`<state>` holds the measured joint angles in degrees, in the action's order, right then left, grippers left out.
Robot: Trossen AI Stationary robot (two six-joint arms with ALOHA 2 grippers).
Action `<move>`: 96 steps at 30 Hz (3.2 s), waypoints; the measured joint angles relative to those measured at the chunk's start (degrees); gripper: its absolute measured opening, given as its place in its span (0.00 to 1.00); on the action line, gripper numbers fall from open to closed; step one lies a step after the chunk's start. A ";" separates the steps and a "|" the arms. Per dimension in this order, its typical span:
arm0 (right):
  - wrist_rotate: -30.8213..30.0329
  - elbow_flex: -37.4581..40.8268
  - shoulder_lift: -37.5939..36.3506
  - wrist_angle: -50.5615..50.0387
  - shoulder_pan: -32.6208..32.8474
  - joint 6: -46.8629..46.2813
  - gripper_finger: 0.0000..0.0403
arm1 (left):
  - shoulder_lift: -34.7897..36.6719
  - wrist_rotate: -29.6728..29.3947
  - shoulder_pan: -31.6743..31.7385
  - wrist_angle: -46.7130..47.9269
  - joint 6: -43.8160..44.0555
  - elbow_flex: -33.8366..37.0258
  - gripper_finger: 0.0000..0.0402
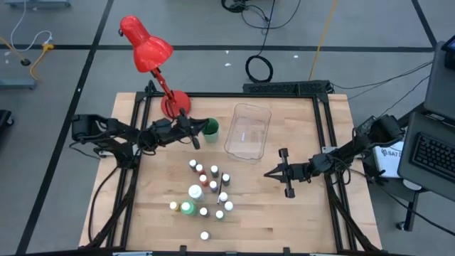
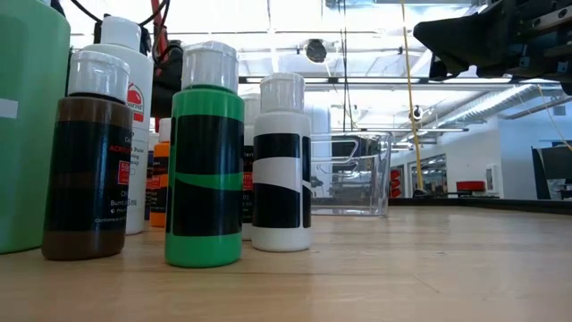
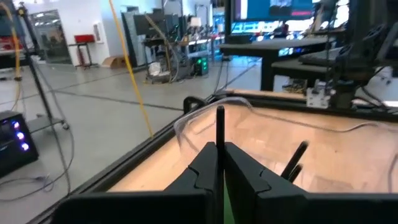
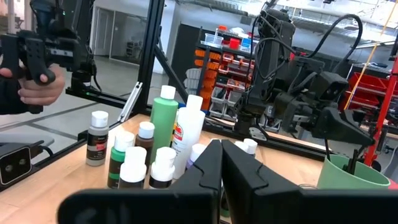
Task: Pick & Place Paint Supplies
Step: Put the black paint brush into the green cup, then move the transparent bin to the top right of the table
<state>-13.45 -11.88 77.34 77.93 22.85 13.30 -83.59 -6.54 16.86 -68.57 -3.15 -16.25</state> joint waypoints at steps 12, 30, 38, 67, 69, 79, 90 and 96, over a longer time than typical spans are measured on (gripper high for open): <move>0.02 0.00 0.00 -0.17 0.00 -0.03 0.00 | 1.95 5.02 0.48 -2.88 -1.26 -0.04 0.30; 0.02 -0.02 0.02 -1.61 0.02 -0.20 0.00 | 54.93 -4.61 -16.74 42.87 -12.64 -2.94 0.31; -0.15 -0.02 0.02 -1.57 0.00 -0.25 0.00 | 71.36 -17.51 -22.25 75.60 -10.63 -7.34 0.03; 0.07 -0.02 0.01 -8.10 -4.56 -8.67 0.00 | 80.74 3.50 -13.90 68.27 -11.04 12.85 0.00; -0.13 -0.02 0.02 -9.57 -6.26 -10.94 0.00 | 80.74 4.49 -12.82 67.82 -10.16 14.19 0.00; -3.16 0.00 0.02 -13.38 -10.51 -11.46 0.00 | 80.72 8.13 -10.11 67.84 -7.91 15.21 0.00; -2.82 0.00 -0.20 -9.85 -10.51 -8.81 0.00 | 80.46 8.03 -10.08 67.88 -7.21 15.21 0.03; -2.78 0.00 -12.77 -23.44 -10.51 -7.97 0.00 | 80.46 8.00 -10.08 67.90 -5.69 15.21 0.01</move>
<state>-16.23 -11.88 64.57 54.49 12.34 5.33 -3.14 1.45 6.79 -0.67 -8.84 -1.04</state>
